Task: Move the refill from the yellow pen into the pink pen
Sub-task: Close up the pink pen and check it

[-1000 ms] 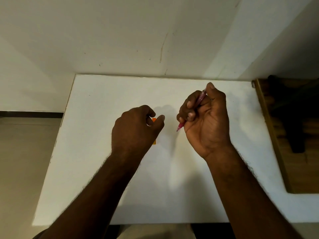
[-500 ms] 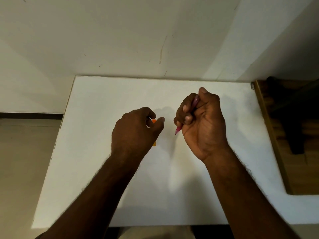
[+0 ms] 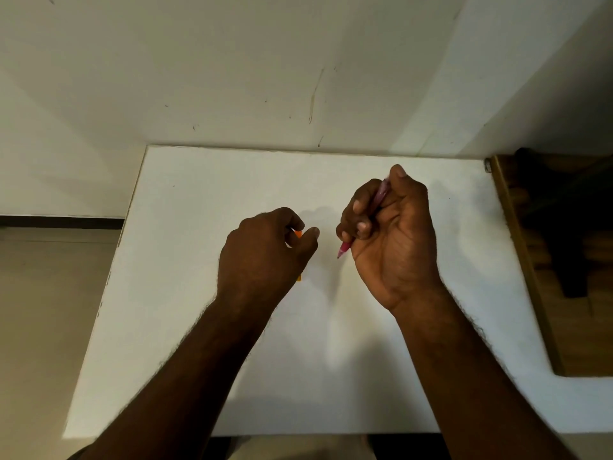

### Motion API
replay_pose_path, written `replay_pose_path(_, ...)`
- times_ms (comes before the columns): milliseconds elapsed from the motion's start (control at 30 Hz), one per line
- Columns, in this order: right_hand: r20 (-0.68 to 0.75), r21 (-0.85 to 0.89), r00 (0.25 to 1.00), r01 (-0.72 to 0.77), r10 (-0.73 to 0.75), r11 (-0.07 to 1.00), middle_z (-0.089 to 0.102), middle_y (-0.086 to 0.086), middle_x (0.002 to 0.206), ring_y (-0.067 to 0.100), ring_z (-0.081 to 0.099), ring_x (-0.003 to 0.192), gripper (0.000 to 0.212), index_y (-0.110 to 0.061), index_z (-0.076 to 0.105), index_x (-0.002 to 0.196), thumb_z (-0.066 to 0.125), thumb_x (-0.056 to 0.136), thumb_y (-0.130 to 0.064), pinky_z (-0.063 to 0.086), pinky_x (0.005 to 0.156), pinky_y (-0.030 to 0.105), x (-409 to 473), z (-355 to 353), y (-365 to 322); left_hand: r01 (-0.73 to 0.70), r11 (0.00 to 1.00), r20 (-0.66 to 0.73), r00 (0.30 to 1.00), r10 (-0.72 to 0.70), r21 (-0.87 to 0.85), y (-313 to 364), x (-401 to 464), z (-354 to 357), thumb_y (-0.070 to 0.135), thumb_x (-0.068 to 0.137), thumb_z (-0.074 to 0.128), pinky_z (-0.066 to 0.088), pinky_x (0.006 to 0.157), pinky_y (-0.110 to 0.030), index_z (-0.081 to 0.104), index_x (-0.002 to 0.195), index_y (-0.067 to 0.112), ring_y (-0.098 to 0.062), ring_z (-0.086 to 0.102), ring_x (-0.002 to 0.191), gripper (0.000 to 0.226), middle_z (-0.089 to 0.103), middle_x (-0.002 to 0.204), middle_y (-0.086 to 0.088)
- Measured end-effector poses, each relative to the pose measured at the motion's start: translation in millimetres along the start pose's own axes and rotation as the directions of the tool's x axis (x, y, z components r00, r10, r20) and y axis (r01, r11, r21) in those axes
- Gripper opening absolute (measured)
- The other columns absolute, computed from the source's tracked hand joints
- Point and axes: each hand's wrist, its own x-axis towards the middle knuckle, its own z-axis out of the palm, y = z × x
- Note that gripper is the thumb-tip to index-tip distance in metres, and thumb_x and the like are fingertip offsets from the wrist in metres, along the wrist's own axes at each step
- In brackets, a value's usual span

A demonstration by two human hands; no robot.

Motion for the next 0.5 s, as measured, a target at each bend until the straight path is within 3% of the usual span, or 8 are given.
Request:
replay_pose_path(300,-0.049,0.081,0.999,0.025,-0.021,0.996,0.041,0.0,0.051,0.015,0.03,0.051,0.056,-0.01,0.057,0.063,0.033,0.101,-0.042,0.033,0.056,0.033,-0.2,-1.8,-2.6,0.008,1.0,0.022,1.0,-0.008,-0.004,-0.4,0.3,1.0,0.055,0.087,0.065,0.042,0.059,-0.023,0.07,0.09,0.032,-0.007,0.065,0.071,0.024,0.07,0.075,0.016)
replay_pose_path(500,-0.042,0.084,0.999,0.03,-0.027,0.996,0.04,-0.002,0.049,0.016,0.03,0.05,0.052,-0.012,0.056,0.061,0.034,0.098,-0.042,0.034,0.055,0.032,0.2,-2.4,-4.1,0.012,1.0,0.012,1.0,-0.012,0.003,-0.9,0.3,2.3,0.057,0.087,0.063,0.042,0.057,-0.02,0.068,0.085,0.033,0.001,0.062,0.063,0.025,0.067,0.067,0.019)
